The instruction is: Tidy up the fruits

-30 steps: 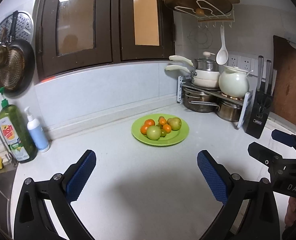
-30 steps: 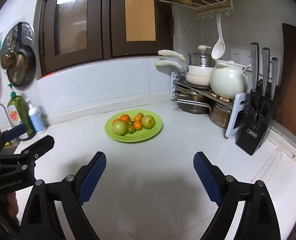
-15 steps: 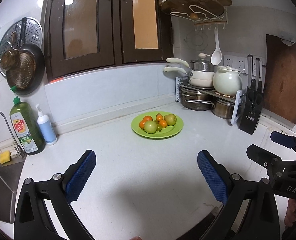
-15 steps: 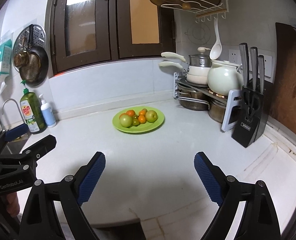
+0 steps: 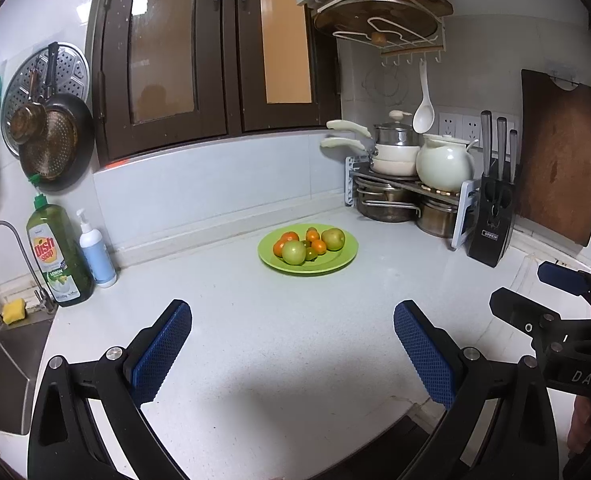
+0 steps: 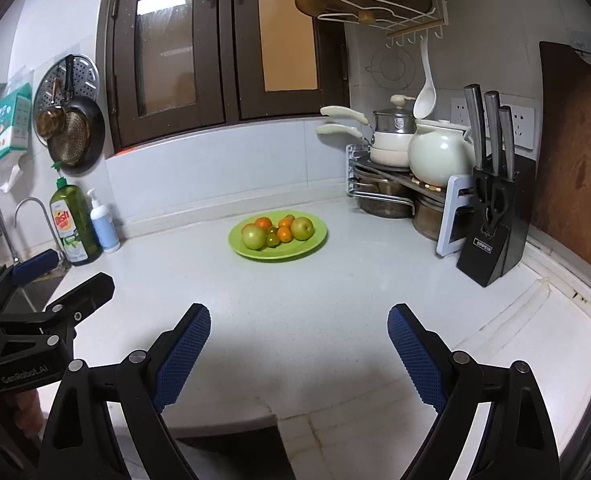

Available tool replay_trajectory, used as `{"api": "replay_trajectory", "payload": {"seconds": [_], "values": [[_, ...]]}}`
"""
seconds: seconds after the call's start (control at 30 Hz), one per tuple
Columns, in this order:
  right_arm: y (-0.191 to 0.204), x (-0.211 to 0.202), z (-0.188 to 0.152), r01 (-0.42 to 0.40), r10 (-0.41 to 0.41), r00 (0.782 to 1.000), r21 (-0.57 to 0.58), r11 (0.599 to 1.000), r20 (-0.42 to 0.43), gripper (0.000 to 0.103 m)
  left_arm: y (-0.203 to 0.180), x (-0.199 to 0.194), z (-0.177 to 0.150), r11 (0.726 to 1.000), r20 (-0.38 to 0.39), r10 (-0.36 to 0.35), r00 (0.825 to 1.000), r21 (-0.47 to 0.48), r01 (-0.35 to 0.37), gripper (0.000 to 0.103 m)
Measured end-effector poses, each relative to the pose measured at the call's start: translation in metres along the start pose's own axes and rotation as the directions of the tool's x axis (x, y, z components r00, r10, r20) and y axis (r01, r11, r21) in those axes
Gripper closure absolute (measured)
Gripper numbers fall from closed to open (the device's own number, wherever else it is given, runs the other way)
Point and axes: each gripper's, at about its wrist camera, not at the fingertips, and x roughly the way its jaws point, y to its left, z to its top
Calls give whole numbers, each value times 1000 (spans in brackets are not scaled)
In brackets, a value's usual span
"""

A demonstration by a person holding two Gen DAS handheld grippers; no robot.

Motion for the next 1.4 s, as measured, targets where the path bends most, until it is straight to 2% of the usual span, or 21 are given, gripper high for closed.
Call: {"api": "replay_trajectory", "payload": {"seconds": [0.63, 1.4], "values": [[-2, -13, -3, -13, 13, 1000, -10, 1000, 17, 12, -4, -16, -3, 1000, 24, 12, 1000, 5, -12, 0], [2, -10, 2, -15, 15, 1000, -7, 1000, 15, 12, -4, -13, 1, 1000, 24, 8, 1000, 11, -9, 0]]}}
